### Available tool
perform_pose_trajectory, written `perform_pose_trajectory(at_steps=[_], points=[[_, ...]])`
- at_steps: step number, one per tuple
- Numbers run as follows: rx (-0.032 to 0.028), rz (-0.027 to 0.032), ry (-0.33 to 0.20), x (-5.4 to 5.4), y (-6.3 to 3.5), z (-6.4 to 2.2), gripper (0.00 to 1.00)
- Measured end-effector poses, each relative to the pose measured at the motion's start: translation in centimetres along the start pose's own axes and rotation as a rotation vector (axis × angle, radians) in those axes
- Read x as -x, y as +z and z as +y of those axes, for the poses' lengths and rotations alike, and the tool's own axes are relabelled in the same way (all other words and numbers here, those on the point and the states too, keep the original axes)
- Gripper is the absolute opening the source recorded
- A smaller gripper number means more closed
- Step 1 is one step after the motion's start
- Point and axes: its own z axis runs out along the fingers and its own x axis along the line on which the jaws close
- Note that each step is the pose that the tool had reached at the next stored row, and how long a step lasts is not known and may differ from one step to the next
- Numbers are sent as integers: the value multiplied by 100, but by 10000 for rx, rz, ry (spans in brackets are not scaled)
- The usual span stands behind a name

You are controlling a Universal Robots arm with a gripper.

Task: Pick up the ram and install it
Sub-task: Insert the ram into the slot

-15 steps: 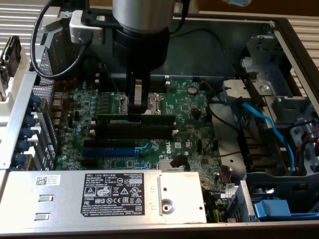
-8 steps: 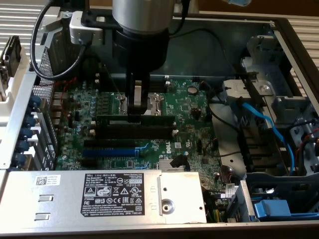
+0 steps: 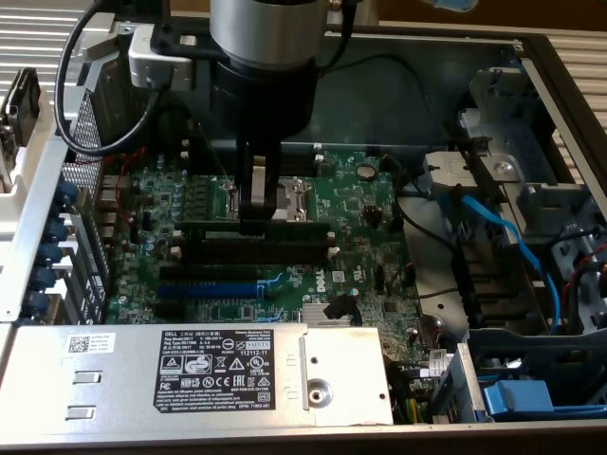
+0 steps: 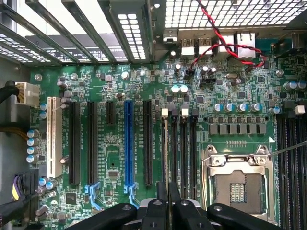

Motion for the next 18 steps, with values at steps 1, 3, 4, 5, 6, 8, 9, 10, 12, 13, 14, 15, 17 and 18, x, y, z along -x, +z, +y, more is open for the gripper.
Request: perform_pose_trajectory(at_steps=[1, 3, 4, 5, 6, 8, 9, 10, 12, 13, 14, 15, 17, 18], points=[[1, 0, 0, 0, 3, 0, 13], [1, 0, 0, -2, 8, 0, 13], [1, 0, 0, -4, 15, -1, 13], [-1, -3, 0, -3, 23, -1, 13], [0, -1, 0, -3, 36, -2, 13], [2, 2, 0, -3, 38, -2, 13], [2, 3, 0, -3, 39, -2, 13], [0, -1, 0, -3, 42, -2, 13], [0, -1, 0, -3, 46, -2, 13], [0, -1, 0, -4, 48, -3, 13], [-1, -2, 0, -4, 53, -3, 13], [0, -1, 0, -4, 56, -3, 13], [1, 1, 0, -4, 59, -3, 13], [0, 0, 0, -4, 62, -3, 13]])
